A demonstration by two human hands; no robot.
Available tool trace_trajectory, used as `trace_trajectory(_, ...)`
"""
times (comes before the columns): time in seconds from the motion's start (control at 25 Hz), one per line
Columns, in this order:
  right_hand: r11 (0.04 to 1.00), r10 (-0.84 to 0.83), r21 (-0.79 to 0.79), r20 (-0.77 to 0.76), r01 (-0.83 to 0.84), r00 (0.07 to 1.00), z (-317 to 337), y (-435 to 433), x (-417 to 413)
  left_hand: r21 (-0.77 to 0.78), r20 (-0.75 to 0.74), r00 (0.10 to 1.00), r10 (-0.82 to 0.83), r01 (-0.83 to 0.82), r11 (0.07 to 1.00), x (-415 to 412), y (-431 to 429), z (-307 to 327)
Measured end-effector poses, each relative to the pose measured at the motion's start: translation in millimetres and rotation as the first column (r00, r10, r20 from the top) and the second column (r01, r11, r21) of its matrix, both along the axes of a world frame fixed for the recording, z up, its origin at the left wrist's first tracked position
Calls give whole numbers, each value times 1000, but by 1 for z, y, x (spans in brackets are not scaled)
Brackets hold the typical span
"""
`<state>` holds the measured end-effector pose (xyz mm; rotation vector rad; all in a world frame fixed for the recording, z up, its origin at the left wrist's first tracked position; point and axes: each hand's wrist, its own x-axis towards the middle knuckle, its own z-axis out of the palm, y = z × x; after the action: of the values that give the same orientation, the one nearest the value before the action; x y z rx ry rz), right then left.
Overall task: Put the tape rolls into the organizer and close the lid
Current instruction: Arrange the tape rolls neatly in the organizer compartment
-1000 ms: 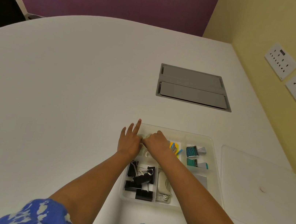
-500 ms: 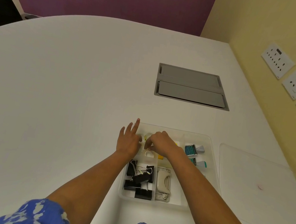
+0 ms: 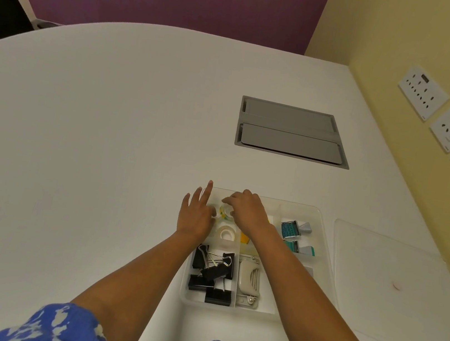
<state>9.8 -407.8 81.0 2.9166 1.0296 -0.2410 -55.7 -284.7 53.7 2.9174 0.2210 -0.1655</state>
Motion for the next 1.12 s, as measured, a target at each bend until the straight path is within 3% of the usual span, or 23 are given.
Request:
trace_trajectory(0.16, 990, 106, -102, 43, -101, 993, -4, 2, 2, 19, -1, 1000, 2, -2, 1000, 1, 0, -1)
trace_trajectory(0.76, 994, 104, -44, 28, -102, 994, -6, 5, -2, 91, 11, 1000, 3, -4, 996, 3, -2, 0)
trace_trajectory(0.92, 986, -38, 154, -126, 58, 991, -2, -2, -1, 42, 23, 1000, -3, 2, 999, 3, 0, -2)
trace_trajectory(1.12, 854, -195, 442, -214, 273, 957, 9, -12, 8, 11, 88, 996, -26, 25, 1000, 7, -1, 2)
